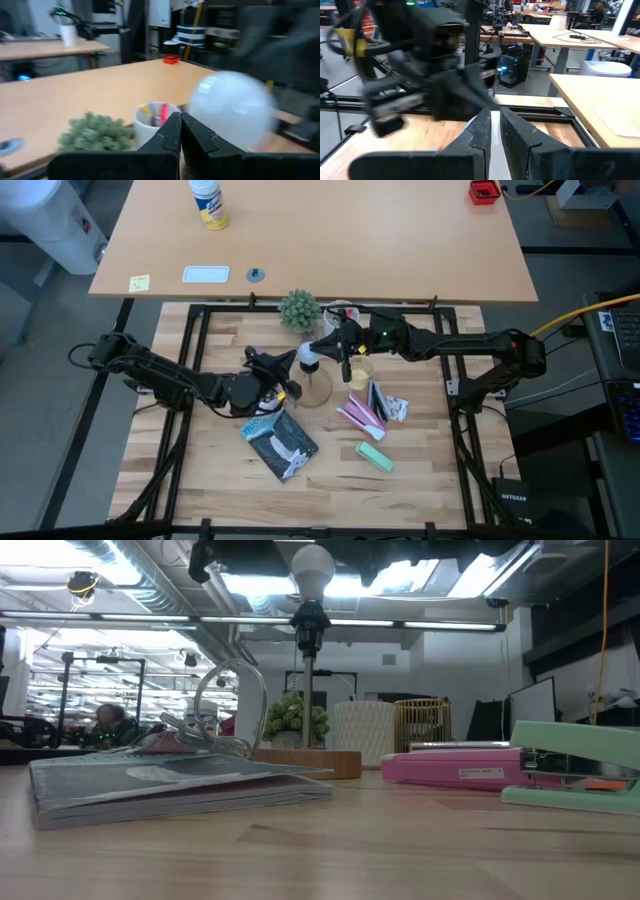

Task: Screw lightbulb
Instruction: Insert the lightbulb into the lamp

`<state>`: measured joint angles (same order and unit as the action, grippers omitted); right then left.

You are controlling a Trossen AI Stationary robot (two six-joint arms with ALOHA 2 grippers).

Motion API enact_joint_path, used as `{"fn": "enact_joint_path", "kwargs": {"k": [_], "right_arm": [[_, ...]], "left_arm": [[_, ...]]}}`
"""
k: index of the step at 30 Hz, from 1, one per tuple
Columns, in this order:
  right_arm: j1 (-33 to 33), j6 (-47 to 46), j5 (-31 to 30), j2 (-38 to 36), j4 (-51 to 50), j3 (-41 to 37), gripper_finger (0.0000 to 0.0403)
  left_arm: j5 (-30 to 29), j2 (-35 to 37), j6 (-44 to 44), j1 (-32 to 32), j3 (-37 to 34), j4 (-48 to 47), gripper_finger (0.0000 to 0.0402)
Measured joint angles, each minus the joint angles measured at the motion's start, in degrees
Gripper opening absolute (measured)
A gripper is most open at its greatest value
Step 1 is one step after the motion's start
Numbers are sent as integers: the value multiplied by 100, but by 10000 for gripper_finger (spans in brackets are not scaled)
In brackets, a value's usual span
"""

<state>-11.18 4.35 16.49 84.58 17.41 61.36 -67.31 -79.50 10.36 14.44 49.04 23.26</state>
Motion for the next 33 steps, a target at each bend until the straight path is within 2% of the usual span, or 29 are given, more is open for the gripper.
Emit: {"fn": "enact_joint_path", "kwargs": {"k": [5, 13, 16, 21, 23, 33], "right_arm": [[-4, -1, -2, 0, -2, 0, 44], [-4, -1, -26, 2, 2, -2, 44], [-4, 0, -32, 3, 19, -4, 44], [-4, 1, -33, 7, 68, -9, 44], [-4, 1, -35, 7, 84, -9, 44], [-4, 1, -37, 7, 92, -9, 44]], "left_arm": [[-446, 25, -182, 39, 0, 13, 1], [-460, 226, -170, 396, 2, 60, 1], [-208, 232, -139, 571, 2, 134, 1], [1015, 229, 11, 661, 2, 135, 1], [1261, 225, 20, 647, 2, 136, 1], [1297, 81, 30, 342, 2, 157, 1]]}}
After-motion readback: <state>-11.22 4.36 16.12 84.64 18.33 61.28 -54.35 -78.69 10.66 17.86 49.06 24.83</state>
